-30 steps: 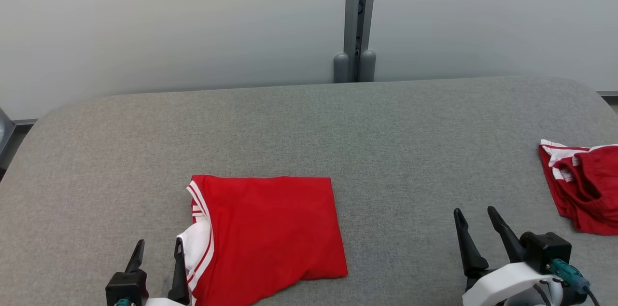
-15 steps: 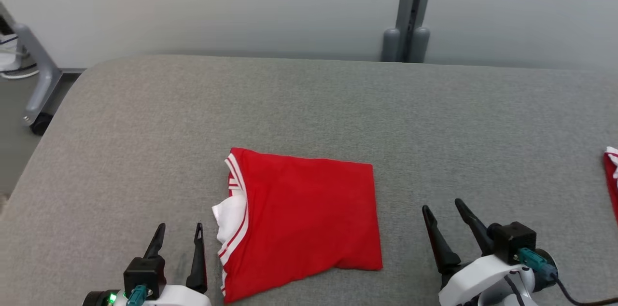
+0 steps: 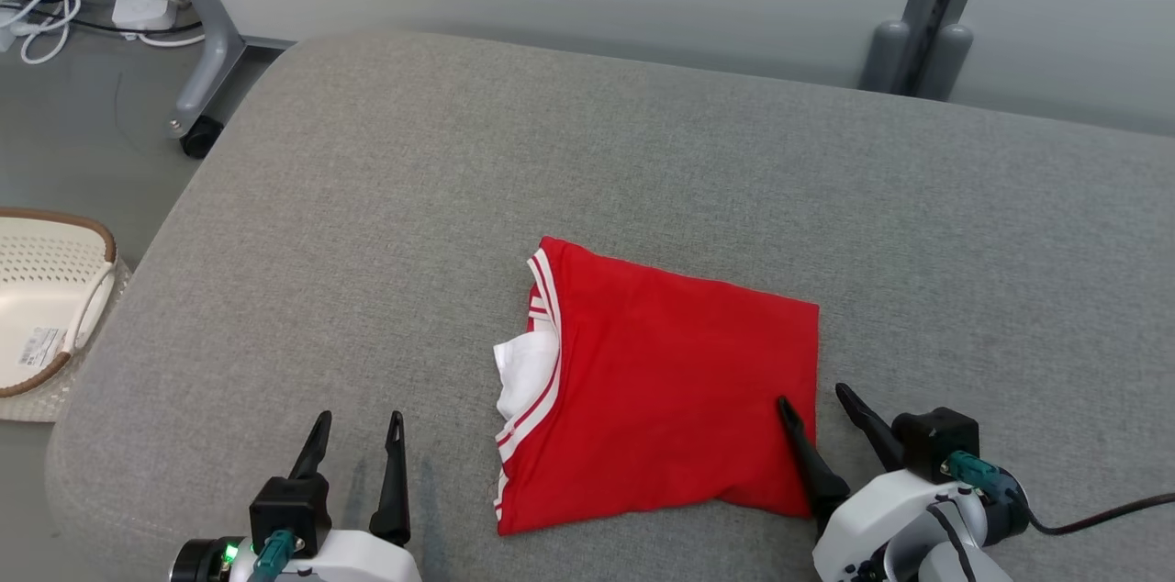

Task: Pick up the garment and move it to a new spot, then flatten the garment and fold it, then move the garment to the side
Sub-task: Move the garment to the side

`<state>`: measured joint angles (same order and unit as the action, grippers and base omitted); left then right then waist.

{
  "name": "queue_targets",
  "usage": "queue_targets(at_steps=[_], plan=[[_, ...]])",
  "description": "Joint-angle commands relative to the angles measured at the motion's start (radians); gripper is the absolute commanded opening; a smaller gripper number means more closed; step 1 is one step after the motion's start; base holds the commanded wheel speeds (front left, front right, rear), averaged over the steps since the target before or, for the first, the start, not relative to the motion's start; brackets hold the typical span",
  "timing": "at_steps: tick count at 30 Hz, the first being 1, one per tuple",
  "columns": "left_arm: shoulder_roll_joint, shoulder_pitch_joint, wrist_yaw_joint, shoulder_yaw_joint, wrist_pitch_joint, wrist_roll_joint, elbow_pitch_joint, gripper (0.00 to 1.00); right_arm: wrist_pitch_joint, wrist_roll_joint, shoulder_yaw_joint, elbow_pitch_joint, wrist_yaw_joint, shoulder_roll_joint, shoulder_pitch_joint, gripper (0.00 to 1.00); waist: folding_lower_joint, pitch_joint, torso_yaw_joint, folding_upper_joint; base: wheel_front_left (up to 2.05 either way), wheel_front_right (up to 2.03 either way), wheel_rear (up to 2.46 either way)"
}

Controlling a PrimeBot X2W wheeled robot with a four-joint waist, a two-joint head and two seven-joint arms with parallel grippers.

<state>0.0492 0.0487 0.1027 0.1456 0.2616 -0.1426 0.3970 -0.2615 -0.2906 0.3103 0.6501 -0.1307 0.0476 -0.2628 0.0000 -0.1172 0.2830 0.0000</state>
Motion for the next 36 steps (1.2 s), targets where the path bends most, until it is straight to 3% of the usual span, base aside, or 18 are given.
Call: queue_targets(at_steps=[1,8,9,11,12,17,24,36], plan=[[0.003,0.022,0.005,0.004,0.005,-0.007,-0.005,1.00,-0.005,-0.011,0.002,0.022,0.000,0.007,-0.019,1.00,0.0000,-0.020,0.021,0.0000,0.00,0.00,0.00],[0.004,0.033,0.013,0.017,0.005,-0.021,-0.010,1.00,-0.002,-0.066,0.052,0.113,0.000,0.007,-0.057,1.00,0.0000,-0.048,0.034,0.0000,0.00,0.00,0.00],[0.004,0.035,0.012,0.017,0.005,-0.021,-0.010,1.00,-0.001,-0.073,0.061,0.123,0.000,0.006,-0.062,0.79,0.0000,-0.050,0.033,0.0000,0.00,0.00,0.00],[0.004,0.040,0.014,0.019,0.005,-0.022,-0.011,1.00,-0.001,-0.081,0.074,0.133,0.000,0.005,-0.073,0.03,0.0000,-0.054,0.030,0.0000,0.00,0.00,0.00],[0.004,0.043,0.014,0.019,0.005,-0.021,-0.011,1.00,-0.001,-0.084,0.077,0.135,0.000,0.005,-0.077,0.00,0.0000,-0.055,0.027,0.0000,0.00,0.00,0.00],[0.004,0.044,0.011,0.014,0.005,-0.012,-0.013,1.00,-0.002,-0.074,0.053,0.117,0.000,0.011,-0.093,0.00,0.0000,-0.048,-0.008,0.0000,0.00,0.00,0.00],[0.004,0.039,-0.008,-0.004,0.005,0.017,-0.012,1.00,-0.003,-0.084,0.050,0.093,0.000,0.009,-0.084,0.00,0.0000,-0.027,-0.125,0.0000,0.00,0.00,0.00],[0.003,0.064,-0.043,-0.019,0.005,0.062,-0.012,1.00,-0.003,-0.097,0.044,0.075,0.000,0.008,-0.057,0.00,0.0000,-0.003,-0.461,0.0000,0.00,0.00,0.00]])
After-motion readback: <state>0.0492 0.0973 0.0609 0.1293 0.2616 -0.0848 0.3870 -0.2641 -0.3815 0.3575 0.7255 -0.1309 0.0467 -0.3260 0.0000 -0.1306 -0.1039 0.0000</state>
